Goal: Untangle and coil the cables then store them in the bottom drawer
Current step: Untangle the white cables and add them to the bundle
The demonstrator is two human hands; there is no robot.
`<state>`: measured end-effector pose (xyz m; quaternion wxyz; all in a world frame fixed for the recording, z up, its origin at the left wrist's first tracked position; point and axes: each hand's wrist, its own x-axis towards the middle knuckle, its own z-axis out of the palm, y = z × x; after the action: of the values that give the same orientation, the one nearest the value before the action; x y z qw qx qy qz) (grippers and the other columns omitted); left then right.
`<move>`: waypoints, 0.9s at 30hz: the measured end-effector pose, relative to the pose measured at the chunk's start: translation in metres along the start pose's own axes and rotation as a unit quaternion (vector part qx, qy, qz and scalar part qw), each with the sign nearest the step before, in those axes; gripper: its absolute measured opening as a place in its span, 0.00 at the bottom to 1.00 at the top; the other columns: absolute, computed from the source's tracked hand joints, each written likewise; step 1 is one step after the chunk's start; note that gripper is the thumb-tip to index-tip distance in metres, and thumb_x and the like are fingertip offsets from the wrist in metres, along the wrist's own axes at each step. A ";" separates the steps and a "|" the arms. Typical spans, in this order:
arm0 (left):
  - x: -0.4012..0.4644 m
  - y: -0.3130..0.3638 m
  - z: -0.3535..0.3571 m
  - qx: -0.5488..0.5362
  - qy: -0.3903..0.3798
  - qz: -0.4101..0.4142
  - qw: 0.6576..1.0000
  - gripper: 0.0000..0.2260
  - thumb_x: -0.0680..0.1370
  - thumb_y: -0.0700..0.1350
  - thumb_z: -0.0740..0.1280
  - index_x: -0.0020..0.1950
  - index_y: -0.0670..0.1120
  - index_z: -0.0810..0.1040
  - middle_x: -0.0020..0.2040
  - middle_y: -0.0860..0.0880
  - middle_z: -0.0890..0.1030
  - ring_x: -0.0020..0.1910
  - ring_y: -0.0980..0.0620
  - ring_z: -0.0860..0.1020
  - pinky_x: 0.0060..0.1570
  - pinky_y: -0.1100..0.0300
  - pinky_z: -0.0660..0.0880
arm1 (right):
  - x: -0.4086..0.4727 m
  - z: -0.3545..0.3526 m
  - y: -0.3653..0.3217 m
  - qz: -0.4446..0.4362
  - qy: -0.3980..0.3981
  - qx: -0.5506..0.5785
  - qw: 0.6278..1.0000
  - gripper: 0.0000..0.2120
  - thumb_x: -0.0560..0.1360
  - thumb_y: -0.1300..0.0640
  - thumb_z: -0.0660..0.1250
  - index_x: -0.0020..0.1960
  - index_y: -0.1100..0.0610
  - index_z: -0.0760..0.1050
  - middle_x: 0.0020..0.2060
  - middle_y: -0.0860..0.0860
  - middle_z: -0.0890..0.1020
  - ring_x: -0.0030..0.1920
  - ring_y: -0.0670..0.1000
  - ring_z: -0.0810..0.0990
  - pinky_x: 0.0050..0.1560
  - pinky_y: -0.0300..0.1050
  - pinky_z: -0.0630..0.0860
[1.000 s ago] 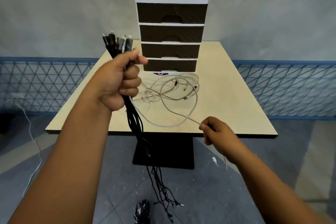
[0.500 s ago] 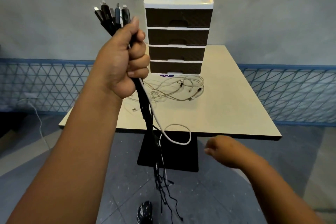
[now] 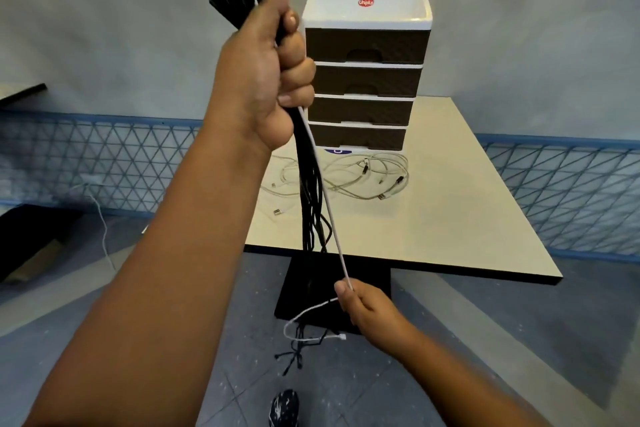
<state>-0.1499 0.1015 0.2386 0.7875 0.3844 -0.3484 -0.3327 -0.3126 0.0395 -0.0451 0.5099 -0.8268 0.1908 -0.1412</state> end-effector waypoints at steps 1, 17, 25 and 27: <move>0.001 0.000 -0.002 -0.004 0.004 -0.001 1.000 0.17 0.83 0.54 0.58 0.37 0.49 0.70 0.23 0.55 0.62 0.21 0.59 0.56 0.18 0.65 0.56 | -0.001 0.001 0.011 0.033 -0.011 0.005 0.999 0.26 0.75 0.29 0.51 0.36 0.51 0.65 0.31 0.46 0.68 0.32 0.43 0.68 0.38 0.44 0.67; -0.006 -0.052 0.019 -0.020 0.019 -0.114 0.993 0.22 0.80 0.56 0.63 0.30 0.52 0.57 0.23 0.54 0.55 0.22 0.56 0.51 0.21 0.65 0.50 | 0.033 -0.062 -0.132 -0.030 0.050 0.026 0.998 0.23 0.68 0.43 0.76 0.60 0.46 0.75 0.54 0.42 0.82 0.54 0.41 0.80 0.59 0.43 0.76; 0.010 -0.071 -0.024 -0.251 0.072 -0.196 0.945 0.21 0.79 0.57 0.64 0.31 0.49 0.63 0.24 0.54 0.60 0.21 0.58 0.59 0.21 0.68 0.57 | 0.027 -0.044 -0.120 0.062 0.026 0.200 0.977 0.20 0.78 0.49 0.67 0.34 0.53 0.62 0.23 0.50 0.65 0.22 0.49 0.63 0.28 0.43 0.61; 0.010 -0.086 -0.042 -0.329 0.087 -0.208 0.917 0.17 0.79 0.53 0.65 0.34 0.47 0.68 0.27 0.53 0.66 0.25 0.59 0.66 0.26 0.69 0.67 | 0.028 -0.043 -0.117 0.087 0.018 0.208 0.974 0.19 0.79 0.53 0.66 0.33 0.53 0.63 0.23 0.50 0.64 0.22 0.49 0.61 0.27 0.42 0.59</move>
<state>-0.1323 0.0675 0.1504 0.8096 0.1949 -0.0617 -0.5502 -0.2859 0.0403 0.0801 0.6779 -0.6800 0.2375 -0.1473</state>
